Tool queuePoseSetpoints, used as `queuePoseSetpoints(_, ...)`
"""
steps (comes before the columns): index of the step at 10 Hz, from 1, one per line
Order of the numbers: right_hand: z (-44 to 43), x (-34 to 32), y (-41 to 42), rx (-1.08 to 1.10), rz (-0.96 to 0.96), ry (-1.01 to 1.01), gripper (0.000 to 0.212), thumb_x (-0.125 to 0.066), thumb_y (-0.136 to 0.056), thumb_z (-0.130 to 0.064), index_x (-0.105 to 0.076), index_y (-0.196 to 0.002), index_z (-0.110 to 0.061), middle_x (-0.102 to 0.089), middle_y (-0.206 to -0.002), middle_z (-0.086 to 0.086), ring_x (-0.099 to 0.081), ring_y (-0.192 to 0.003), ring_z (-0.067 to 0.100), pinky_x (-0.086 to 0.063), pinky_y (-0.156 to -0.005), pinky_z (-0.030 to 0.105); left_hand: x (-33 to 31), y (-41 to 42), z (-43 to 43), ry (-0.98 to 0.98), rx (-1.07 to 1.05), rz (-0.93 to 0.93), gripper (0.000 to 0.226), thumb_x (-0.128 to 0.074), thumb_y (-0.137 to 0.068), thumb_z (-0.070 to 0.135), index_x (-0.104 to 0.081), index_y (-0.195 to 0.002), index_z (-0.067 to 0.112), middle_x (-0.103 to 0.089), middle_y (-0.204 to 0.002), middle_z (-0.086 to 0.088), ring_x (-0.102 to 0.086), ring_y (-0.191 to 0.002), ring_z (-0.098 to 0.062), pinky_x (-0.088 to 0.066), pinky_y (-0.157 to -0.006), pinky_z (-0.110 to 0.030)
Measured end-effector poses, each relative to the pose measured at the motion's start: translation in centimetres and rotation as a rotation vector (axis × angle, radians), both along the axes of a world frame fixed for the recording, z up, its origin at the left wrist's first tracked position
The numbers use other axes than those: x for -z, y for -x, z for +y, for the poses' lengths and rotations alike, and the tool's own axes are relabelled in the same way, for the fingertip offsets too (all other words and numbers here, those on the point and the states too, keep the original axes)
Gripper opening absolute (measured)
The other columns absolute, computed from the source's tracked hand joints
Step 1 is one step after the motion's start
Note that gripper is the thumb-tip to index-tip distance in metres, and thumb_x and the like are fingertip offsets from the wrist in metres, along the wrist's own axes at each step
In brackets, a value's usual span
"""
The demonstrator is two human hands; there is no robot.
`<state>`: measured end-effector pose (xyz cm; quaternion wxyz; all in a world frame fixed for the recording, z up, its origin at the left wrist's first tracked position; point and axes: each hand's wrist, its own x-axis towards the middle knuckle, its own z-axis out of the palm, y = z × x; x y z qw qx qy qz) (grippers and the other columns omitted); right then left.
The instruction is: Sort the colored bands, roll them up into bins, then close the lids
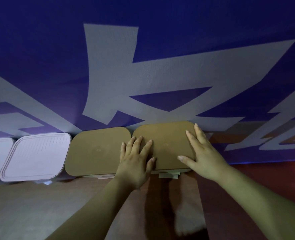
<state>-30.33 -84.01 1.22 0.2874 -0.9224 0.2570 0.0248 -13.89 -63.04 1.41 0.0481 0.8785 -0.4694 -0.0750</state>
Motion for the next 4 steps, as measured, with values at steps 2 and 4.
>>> queuePoseSetpoints(2,0.0,-0.7,0.1,-0.021,0.062,0.018,0.098,-0.047,-0.084,-0.074,0.001,-0.156,-0.028,0.031,-0.159,-0.007,0.020,-0.149,0.012,-0.017,-0.121,0.041,-0.2,0.0,0.1,-0.055,0.004,-0.007,0.064,-0.016,-0.097,0.061,-0.012,-0.155,0.035,-0.015,-0.164,-0.005,-0.003,-0.152,-0.027,-0.004,-0.122,-0.053)
queuePoseSetpoints(4,0.5,-3.4,-0.3,-0.013,0.250,0.118,0.097,-0.041,-0.081,-0.080,0.003,-0.155,-0.037,0.027,-0.161,-0.003,0.017,-0.150,0.024,-0.006,-0.123,0.049,-2.4,-0.1,0.1,-0.119,0.017,0.089,0.068,-0.020,-0.095,0.069,-0.004,-0.155,0.041,-0.004,-0.166,-0.003,0.007,-0.152,-0.025,0.000,-0.123,-0.051)
